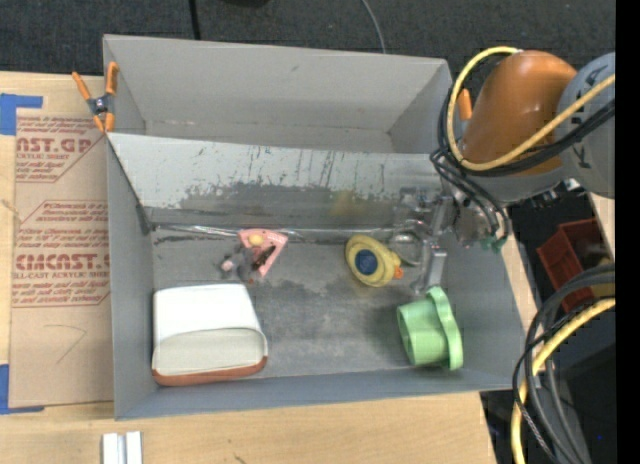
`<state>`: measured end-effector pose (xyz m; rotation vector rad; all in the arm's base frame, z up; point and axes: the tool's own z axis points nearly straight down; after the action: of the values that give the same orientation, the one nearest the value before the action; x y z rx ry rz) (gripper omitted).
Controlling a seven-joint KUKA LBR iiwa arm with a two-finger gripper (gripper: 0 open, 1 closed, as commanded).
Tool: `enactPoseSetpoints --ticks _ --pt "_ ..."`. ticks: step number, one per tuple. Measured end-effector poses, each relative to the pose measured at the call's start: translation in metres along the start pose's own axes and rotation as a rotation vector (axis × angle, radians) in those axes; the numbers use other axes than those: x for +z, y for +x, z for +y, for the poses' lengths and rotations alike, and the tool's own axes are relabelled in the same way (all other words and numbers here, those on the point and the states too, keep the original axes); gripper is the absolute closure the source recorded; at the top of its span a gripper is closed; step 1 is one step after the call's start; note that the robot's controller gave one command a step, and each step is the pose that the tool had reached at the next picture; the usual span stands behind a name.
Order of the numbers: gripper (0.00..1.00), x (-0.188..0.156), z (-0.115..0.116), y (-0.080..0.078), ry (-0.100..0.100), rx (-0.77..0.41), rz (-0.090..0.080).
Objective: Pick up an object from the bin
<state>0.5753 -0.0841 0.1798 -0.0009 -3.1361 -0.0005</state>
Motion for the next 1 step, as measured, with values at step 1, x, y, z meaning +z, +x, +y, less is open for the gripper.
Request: enactPoseSetpoints --ticks 1 --pt "0.0 -0.0049 0.0003 -0.0014 0.001 -0.001 -0.007"
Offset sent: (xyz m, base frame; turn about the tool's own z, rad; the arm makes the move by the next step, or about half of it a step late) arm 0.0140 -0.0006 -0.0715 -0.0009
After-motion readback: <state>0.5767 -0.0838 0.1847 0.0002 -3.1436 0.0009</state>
